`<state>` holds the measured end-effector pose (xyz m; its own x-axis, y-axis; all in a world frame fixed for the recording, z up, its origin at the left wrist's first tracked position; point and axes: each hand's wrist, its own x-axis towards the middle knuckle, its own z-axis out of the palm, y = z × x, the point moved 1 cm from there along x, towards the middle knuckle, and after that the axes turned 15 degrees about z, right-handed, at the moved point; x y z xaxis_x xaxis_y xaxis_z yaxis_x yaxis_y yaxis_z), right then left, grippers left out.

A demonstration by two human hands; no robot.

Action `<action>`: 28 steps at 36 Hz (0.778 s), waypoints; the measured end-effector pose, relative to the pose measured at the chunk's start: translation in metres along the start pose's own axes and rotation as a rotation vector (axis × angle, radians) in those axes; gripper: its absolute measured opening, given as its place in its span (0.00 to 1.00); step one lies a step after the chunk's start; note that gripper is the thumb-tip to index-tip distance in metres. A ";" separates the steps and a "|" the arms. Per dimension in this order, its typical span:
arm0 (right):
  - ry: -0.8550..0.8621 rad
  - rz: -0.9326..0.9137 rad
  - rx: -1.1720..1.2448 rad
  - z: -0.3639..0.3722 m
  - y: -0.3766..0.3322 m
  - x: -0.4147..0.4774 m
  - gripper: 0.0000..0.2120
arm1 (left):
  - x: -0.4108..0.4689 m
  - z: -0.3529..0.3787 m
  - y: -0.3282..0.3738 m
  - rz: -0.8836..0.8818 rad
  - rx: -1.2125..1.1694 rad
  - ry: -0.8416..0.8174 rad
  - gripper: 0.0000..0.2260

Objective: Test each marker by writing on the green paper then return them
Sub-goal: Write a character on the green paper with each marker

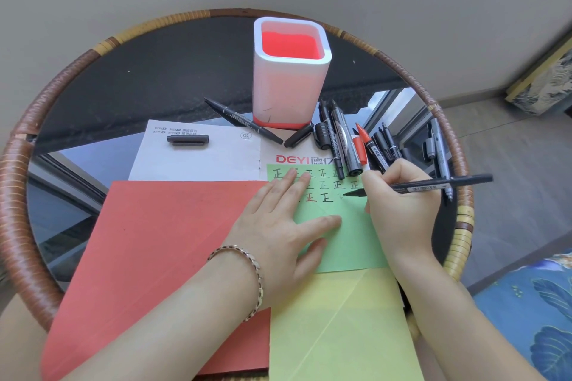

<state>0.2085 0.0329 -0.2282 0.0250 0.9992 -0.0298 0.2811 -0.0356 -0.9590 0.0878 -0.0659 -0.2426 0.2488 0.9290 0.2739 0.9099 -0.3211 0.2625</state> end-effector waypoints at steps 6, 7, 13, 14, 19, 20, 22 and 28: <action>-0.109 0.063 0.152 -0.001 -0.007 -0.003 0.13 | 0.000 0.000 0.000 0.001 -0.003 0.002 0.16; -0.135 0.074 0.169 0.000 -0.008 -0.005 0.15 | 0.000 0.000 0.000 0.001 -0.006 0.003 0.16; -0.157 0.067 0.127 0.001 -0.009 0.000 0.12 | 0.000 0.001 -0.001 0.007 -0.015 0.013 0.16; -0.154 0.056 0.112 0.001 -0.007 0.001 0.13 | 0.000 0.001 0.000 0.008 -0.014 0.013 0.16; -0.045 0.012 0.032 0.002 0.002 0.004 0.21 | 0.000 0.000 0.000 0.003 -0.019 0.015 0.16; -0.031 0.010 0.008 0.003 0.003 0.006 0.18 | 0.000 0.000 0.000 0.004 -0.019 0.016 0.16; -0.022 0.022 -0.030 0.005 0.005 0.006 0.13 | 0.000 0.000 0.000 0.005 -0.016 0.018 0.16; -0.038 0.037 -0.023 0.006 0.005 0.006 0.12 | 0.000 0.000 0.000 0.002 -0.017 0.016 0.16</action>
<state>0.2046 0.0387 -0.2349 -0.0010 0.9971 -0.0761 0.3027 -0.0722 -0.9503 0.0879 -0.0657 -0.2426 0.2452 0.9254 0.2890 0.9038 -0.3260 0.2772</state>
